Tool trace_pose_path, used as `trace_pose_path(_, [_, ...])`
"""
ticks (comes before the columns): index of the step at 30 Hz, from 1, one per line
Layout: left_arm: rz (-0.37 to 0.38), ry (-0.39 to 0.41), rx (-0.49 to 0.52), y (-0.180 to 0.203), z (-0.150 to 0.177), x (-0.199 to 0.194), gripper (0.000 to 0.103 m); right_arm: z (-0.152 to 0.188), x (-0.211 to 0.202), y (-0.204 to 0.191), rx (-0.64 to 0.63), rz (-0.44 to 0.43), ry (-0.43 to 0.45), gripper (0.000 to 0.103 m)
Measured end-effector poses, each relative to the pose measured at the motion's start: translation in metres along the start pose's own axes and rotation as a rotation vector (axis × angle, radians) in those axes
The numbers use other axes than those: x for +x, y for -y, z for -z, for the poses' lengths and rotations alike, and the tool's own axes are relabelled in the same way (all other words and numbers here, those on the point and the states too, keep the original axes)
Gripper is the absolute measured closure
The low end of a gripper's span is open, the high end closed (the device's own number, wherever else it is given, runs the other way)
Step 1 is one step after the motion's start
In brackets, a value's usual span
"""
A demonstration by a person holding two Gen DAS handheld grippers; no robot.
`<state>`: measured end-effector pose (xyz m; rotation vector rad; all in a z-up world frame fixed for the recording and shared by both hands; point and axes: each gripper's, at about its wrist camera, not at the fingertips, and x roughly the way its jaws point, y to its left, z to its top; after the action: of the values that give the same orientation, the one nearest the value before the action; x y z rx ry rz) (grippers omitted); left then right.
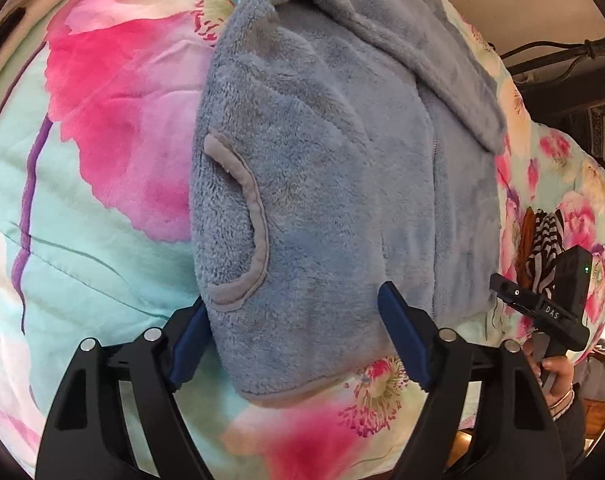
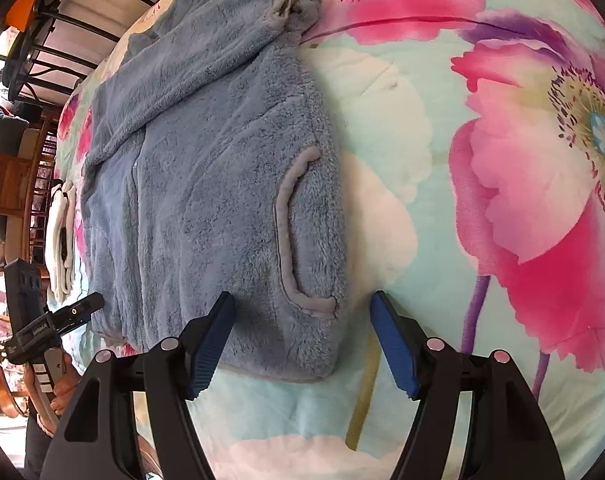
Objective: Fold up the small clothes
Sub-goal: 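Move both open grippers to the blue jacket's hem, then close both grippers on the jacket hem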
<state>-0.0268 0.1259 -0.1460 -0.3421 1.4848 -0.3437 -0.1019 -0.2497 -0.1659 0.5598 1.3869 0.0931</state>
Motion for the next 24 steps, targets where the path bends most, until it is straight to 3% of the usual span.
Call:
trace_pose_path(3, [-0.012, 0.004, 0.010, -0.001, 0.003, 0.000, 0.026, 0.003, 0.004, 0.001, -0.002, 0.001, 0.000, 0.032])
trace_pose_path(8, [-0.123, 0.018, 0.104, 0.019, 0.008, 0.004, 0.029, 0.008, 0.005, -0.010, -0.065, 0.045, 0.008, 0.034])
trace_pose_path(10, [-0.173, 0.029, 0.139, 0.025, 0.010, 0.004, 0.036, 0.013, 0.006, -0.016, -0.083, 0.039, 0.001, 0.049])
trace_pose_path(13, [-0.155, 0.041, 0.120, 0.023, 0.008, 0.000, 0.046, 0.016, 0.005, -0.021, -0.080, 0.028, 0.012, 0.058])
trace_pose_path(16, [-0.119, 0.034, 0.067, 0.013, 0.005, 0.001, 0.045, 0.015, 0.005, -0.018, -0.050, 0.019, 0.012, 0.059])
trace_pose_path(20, [-0.052, 0.034, 0.023, 0.007, 0.004, 0.001, 0.028, 0.013, 0.007, -0.009, 0.021, -0.021, 0.008, 0.056])
trace_pose_path(23, [-0.115, 0.038, 0.074, 0.018, 0.008, 0.003, 0.032, 0.013, 0.008, -0.009, 0.038, -0.021, 0.011, 0.058])
trace_pose_path(24, [-0.149, 0.043, 0.099, 0.023, 0.009, 0.004, 0.034, 0.014, 0.006, -0.011, 0.028, -0.009, 0.020, 0.063])
